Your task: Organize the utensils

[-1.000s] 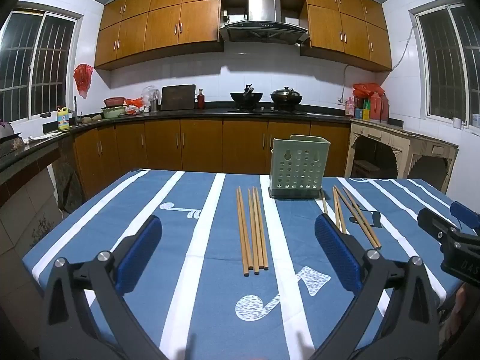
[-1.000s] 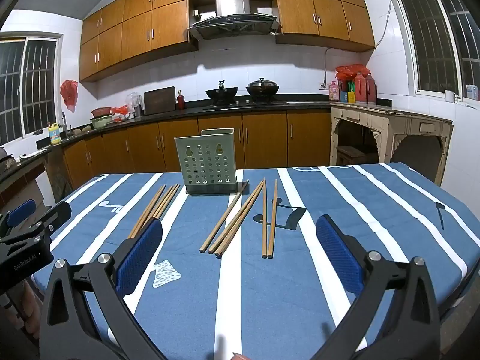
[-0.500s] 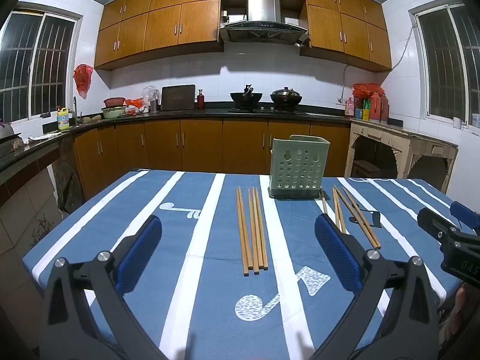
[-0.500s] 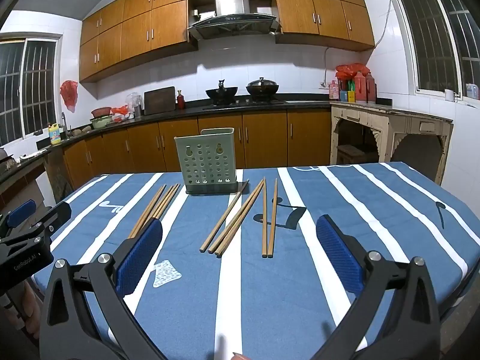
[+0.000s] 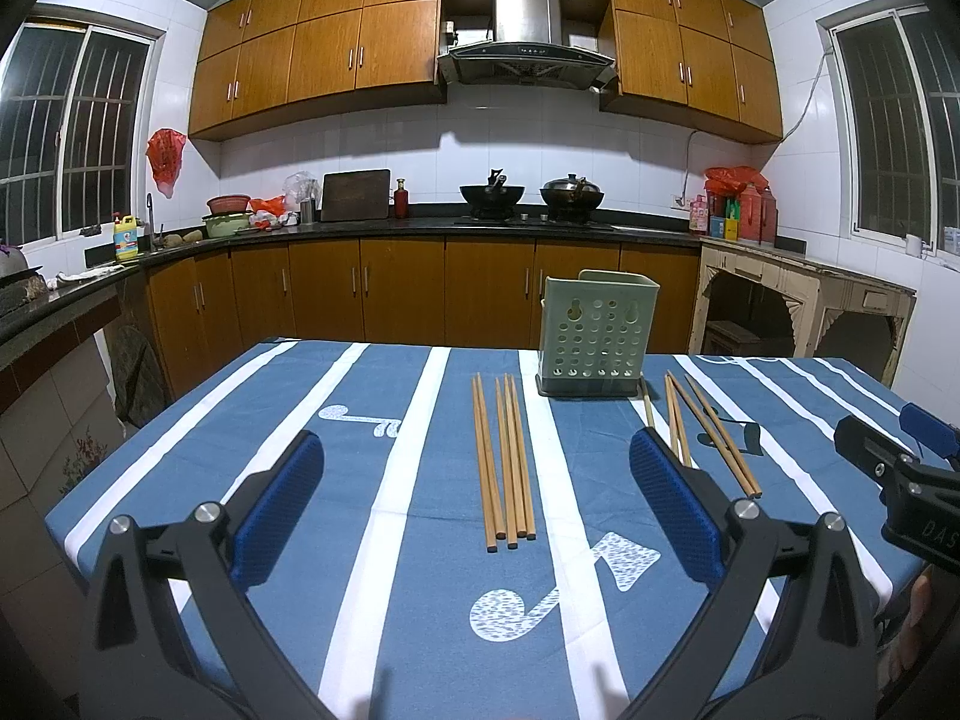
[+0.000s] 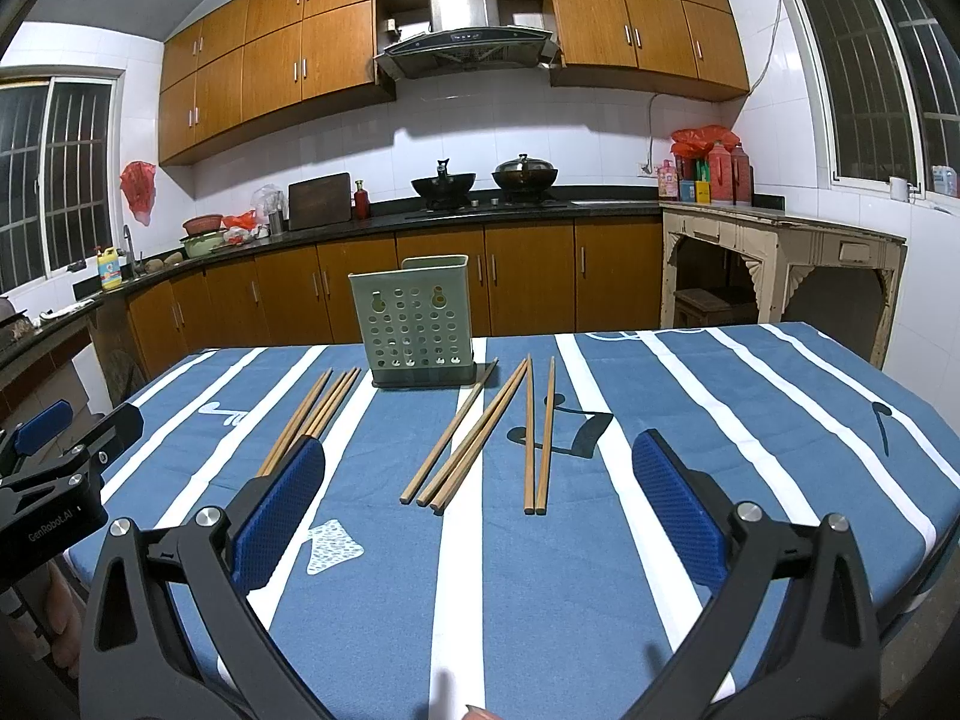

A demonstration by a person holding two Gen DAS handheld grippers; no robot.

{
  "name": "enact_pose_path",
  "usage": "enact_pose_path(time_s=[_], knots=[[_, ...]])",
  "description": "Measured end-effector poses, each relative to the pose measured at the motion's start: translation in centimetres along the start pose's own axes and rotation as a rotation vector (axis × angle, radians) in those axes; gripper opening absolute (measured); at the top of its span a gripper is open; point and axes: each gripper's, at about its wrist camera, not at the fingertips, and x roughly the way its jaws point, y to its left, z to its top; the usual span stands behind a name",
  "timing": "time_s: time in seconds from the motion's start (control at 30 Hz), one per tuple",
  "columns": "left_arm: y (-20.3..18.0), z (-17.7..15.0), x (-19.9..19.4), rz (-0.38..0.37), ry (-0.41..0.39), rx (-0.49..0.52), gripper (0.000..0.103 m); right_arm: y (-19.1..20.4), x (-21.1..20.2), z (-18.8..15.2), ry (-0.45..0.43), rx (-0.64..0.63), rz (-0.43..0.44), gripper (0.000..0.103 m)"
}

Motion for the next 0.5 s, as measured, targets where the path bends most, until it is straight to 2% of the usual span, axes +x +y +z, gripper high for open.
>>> enact_pose_path(time_s=[0.5], knots=[[-0.03,-0.02,0.01,0.0,0.0,0.0,0.099,-0.01,0.01,0.02,0.0,0.002,0.001,0.101]])
